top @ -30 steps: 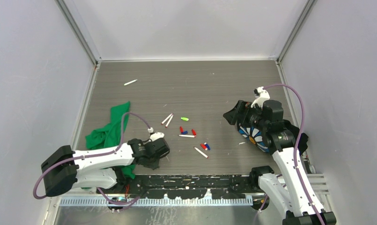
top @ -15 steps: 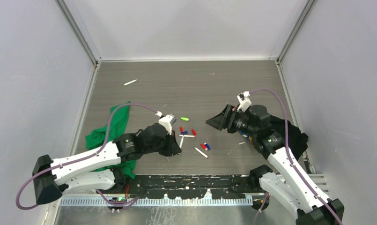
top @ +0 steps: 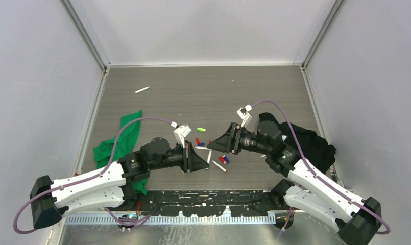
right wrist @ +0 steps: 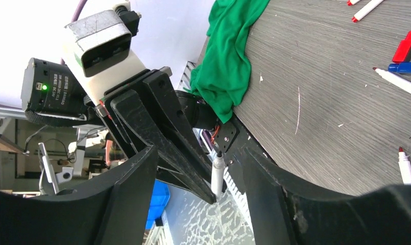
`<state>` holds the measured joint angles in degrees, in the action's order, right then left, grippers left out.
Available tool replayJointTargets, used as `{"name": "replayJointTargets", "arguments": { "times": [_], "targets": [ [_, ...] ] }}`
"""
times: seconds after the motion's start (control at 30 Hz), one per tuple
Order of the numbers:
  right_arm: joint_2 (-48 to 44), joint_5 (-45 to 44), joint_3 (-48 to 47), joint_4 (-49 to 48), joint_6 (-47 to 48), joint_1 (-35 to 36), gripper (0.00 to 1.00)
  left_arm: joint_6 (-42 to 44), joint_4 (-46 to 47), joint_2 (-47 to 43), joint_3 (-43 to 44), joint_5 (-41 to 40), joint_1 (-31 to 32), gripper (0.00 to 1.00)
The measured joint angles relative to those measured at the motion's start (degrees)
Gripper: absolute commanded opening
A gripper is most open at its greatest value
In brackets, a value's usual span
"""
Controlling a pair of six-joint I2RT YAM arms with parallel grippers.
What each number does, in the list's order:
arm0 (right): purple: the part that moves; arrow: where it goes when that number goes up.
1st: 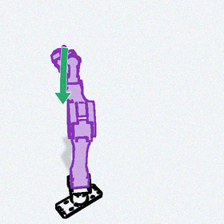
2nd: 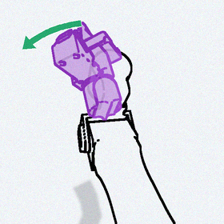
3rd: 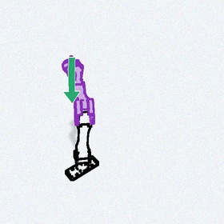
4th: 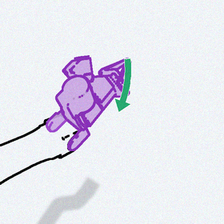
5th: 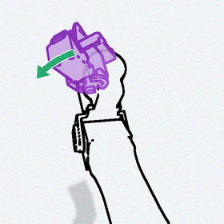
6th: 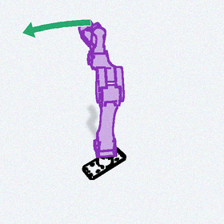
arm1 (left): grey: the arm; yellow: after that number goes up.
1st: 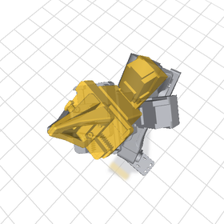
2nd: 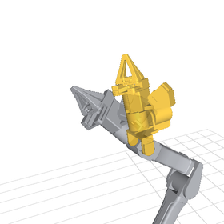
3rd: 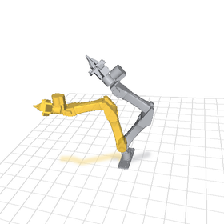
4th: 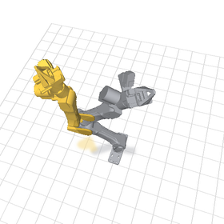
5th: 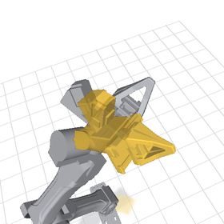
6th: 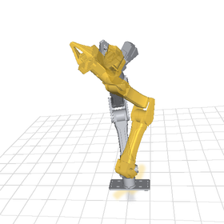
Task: Insert the pens into the pen caps
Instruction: Adjust the pen.
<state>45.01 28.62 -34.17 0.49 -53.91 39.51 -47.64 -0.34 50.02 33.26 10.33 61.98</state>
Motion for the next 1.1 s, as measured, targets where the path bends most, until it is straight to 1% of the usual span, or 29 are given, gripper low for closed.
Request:
{"name": "replayJointTargets", "arguments": {
  "times": [0.07,0.17,0.23,0.3,0.8,0.87,0.93,0.97,1.03,1.07,1.1],
  "targets": [
    [0.0,-0.1,0.0,0.0,0.1,0.5,0.63,-0.7,1.1,-0.5,-0.5,0.7,0.0,0.00],
    [0.0,-0.2,-0.1,0.0,0.4,0.6,0.56,-1.0,1.7,-1.2,-0.7,1.2,0.0,0.00],
    [0.0,-0.2,-0.1,0.1,0.5,0.9,0.55,-1.1,2.0,-1.8,-0.7,1.5,0.0,0.00],
    [0.0,-0.2,-0.1,0.1,0.7,1.0,0.50,-1.2,2.2,-2.3,-0.7,1.7,0.0,0.00],
    [0.9,0.7,-1.3,0.6,2.0,3.7,0.33,-1.5,2.3,-2.6,-0.7,2.1,0.0,0.00],
    [1.2,0.7,-1.3,0.7,2.2,3.9,0.29,-1.7,2.5,-2.7,-0.7,2.1,0.0,0.00],
    [1.4,0.7,-1.3,0.8,2.5,4.1,0.21,-2.1,2.7,-2.9,-0.7,2.2,0.0,0.00],
    [1.4,0.7,-1.3,0.9,2.6,4.2,0.16,-2.4,2.9,-3.0,-0.7,2.2,0.0,0.00],
    [1.5,0.8,-1.3,0.8,2.8,4.3,0.03,-2.6,3.0,-3.2,-0.8,2.2,0.0,0.00],
    [1.5,0.8,-1.3,0.8,2.8,4.4,0.01,-2.6,3.1,-3.2,-0.8,2.2,0.0,0.00],
    [1.5,0.8,-1.3,0.8,2.9,4.4,0.01,-2.6,3.1,-3.2,-0.9,2.2,0.0,0.08]
  ]
}}
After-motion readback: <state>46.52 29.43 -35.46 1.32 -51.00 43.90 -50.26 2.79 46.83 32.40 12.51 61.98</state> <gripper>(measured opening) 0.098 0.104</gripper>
